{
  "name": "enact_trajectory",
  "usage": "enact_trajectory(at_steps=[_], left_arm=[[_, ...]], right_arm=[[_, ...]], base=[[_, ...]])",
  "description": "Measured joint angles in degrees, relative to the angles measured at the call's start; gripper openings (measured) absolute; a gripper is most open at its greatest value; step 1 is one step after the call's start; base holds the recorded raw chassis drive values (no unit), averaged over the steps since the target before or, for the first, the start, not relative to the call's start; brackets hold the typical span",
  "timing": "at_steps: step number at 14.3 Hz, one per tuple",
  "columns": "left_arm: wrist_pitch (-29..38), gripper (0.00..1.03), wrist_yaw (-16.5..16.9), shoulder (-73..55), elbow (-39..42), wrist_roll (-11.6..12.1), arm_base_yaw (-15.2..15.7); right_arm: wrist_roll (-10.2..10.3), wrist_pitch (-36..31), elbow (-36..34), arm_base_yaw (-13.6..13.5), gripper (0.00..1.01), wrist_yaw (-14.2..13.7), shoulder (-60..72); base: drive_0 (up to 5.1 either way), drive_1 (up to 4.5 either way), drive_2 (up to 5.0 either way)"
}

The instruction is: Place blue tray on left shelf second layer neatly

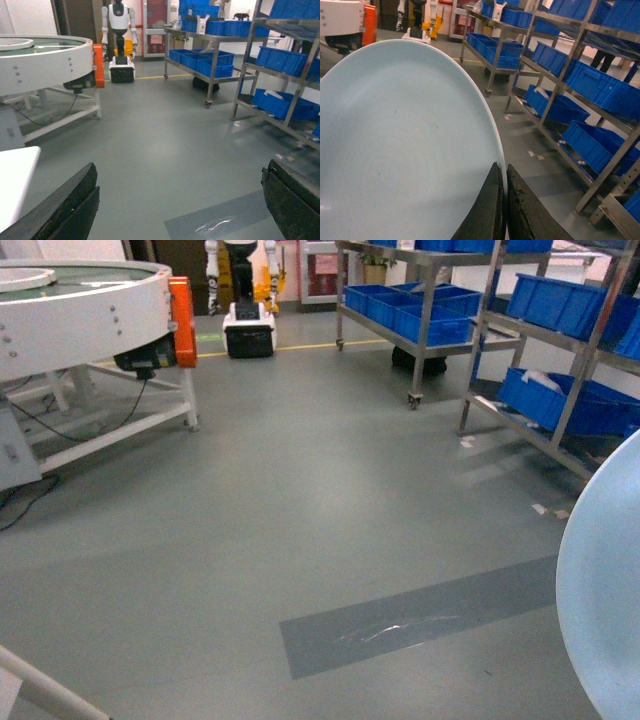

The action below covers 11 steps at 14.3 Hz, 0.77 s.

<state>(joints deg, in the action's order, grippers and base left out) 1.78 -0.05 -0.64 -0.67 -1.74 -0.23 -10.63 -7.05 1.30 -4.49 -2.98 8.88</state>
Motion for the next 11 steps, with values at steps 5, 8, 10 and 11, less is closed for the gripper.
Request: enact_trajectory(at_steps=[5, 8, 10, 11], left_arm=[[-0.24, 0.98, 0.02, 0.00, 0.00, -0.02, -0.11], [-0.20, 0.98, 0.00, 0.00, 0.00, 0.00, -0.11], [-0.09, 0.98, 0.02, 0.00, 0.00, 0.00, -0.11], [-0.24, 0.98, 0.00, 0.00, 0.00, 0.00, -0.11]], right_arm=[[0.00, -0.04, -0.02, 0.00, 0.02, -0.02, 0.00], [0.00, -0.07, -0.02, 0.00, 0.02, 0.00, 0.00], [0.00, -0.11, -0.04, 0.00, 0.02, -0.04, 0.00], [0.00, 0.09, -0.04, 0.00, 0.02, -0.04, 0.02]], base=[[-1.6, 2.66, -5.9], [-0.6, 3.73, -4.9], [-0.1, 4.21, -4.4], [-0.1, 4.21, -4.4]])
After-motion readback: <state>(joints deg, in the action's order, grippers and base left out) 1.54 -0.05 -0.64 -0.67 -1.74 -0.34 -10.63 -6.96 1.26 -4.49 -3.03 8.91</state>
